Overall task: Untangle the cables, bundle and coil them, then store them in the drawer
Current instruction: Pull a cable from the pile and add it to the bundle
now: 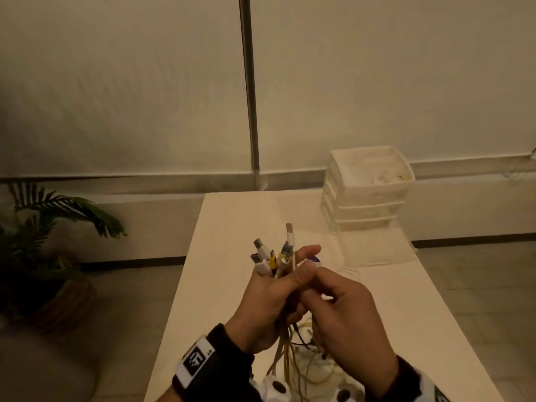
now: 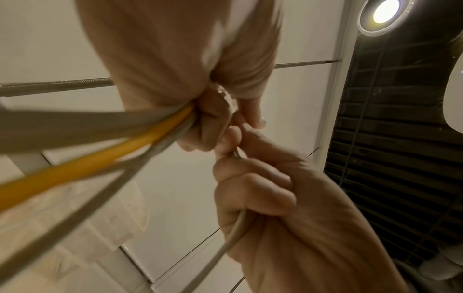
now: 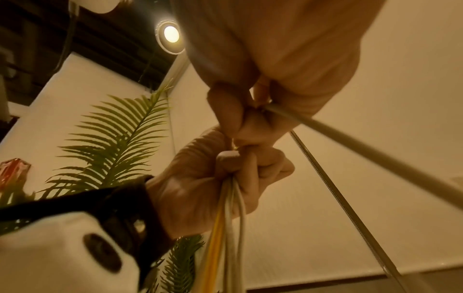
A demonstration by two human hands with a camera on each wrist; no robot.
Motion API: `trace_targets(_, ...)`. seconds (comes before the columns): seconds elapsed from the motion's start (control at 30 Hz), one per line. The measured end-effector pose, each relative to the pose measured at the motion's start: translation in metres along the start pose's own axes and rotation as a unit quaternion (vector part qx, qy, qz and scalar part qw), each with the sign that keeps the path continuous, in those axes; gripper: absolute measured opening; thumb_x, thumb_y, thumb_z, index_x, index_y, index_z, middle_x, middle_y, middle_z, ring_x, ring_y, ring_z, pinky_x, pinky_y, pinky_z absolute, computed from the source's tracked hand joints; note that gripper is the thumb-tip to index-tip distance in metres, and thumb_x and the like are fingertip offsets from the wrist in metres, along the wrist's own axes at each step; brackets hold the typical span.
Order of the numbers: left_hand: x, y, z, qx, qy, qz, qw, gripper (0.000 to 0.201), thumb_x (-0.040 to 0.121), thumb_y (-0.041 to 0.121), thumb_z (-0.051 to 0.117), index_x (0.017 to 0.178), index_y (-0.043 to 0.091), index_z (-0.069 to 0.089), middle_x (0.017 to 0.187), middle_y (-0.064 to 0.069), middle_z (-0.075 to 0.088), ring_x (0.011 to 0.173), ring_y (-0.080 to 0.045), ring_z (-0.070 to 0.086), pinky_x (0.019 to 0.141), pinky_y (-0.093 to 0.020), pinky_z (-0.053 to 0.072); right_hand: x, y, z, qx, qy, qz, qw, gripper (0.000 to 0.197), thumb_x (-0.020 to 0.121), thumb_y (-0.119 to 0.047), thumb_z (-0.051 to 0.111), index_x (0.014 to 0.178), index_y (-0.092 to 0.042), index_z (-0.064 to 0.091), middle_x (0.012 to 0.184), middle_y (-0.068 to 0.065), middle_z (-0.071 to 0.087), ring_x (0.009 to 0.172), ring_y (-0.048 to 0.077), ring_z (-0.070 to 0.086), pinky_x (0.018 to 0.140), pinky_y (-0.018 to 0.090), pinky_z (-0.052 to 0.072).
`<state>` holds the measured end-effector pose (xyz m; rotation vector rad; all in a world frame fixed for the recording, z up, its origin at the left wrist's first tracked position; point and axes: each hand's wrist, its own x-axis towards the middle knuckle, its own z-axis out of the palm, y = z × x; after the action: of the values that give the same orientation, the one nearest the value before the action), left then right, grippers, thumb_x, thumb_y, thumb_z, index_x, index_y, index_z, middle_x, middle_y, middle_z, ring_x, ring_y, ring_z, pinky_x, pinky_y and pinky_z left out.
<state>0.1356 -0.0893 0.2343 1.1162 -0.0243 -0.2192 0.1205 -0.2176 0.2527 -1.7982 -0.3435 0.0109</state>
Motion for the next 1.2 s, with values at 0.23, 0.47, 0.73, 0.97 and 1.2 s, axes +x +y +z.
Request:
trace_targets(0.23,-0.007,0.003,0.013,0.008,0.084,0.014,0.996,0.028,0.089,0.027,0.063,0.109,0.010,0.073,0.050,0.005,0.043,0.042,-0.010,0.037,0.045,-0.018,0.039,-0.014,0.018,0.005,-0.120,0.040,-0.127,0.984,0.018,0.086,-0.017,0.066,0.089,-0.033,0.074,0.071,-0.018,0.070,0.063,0.001,0.065,0.060,0.017,0.052)
trace_targets(0.47,-0.001,0.006,0.016,0.009,0.147,0.046,0.988,0.050,0.092,0.049,0.044,0.067,0.006,0.053,0.061,-0.003,0.046,0.053,-0.014,0.042,0.050,-0.024,0.043,-0.018,0.044,-0.009,-0.241,0.001,-0.220,0.945,0.036,0.094,-0.034,0.050,0.129,-0.028,0.060,0.066,-0.008,0.066,0.058,0.008,0.060,0.055,0.029,0.051)
trace_targets(0.73,-0.018,0.090,-0.048,-0.076,0.163,0.184,0.966,0.050,0.099,0.057,0.030,0.064,0.022,0.037,0.050,0.008,0.025,0.036,-0.004,0.019,0.029,-0.016,0.018,-0.012,0.077,-0.066,-0.037,-0.257,0.070,0.963,0.020,0.095,-0.015,0.057,0.081,-0.009,0.070,0.054,-0.011,0.058,0.050,0.002,0.049,0.054,0.022,0.041)
trace_targets(0.97,-0.042,0.084,-0.029,0.297,0.159,0.156,0.928,0.034,0.095,0.045,0.054,0.083,0.019,0.072,0.050,0.006,0.032,0.039,-0.006,0.028,0.037,-0.019,0.019,0.013,0.078,-0.090,-0.054,-0.203,0.112,0.971,0.031,0.095,-0.020,0.055,0.066,-0.012,0.059,0.050,-0.011,0.043,0.049,0.008,0.034,0.052,0.022,0.030)
trace_targets(1.2,-0.007,-0.004,0.020,0.514,0.025,0.158,0.843,0.040,0.093,0.011,0.057,0.090,0.049,0.068,0.087,0.023,0.071,0.084,0.006,0.063,0.074,-0.015,0.045,0.025,0.038,-0.066,0.159,-0.191,0.151,0.957,0.030,0.099,-0.015,0.046,0.073,-0.003,0.057,0.050,0.001,0.028,0.047,0.013,0.019,0.049,0.028,0.016)
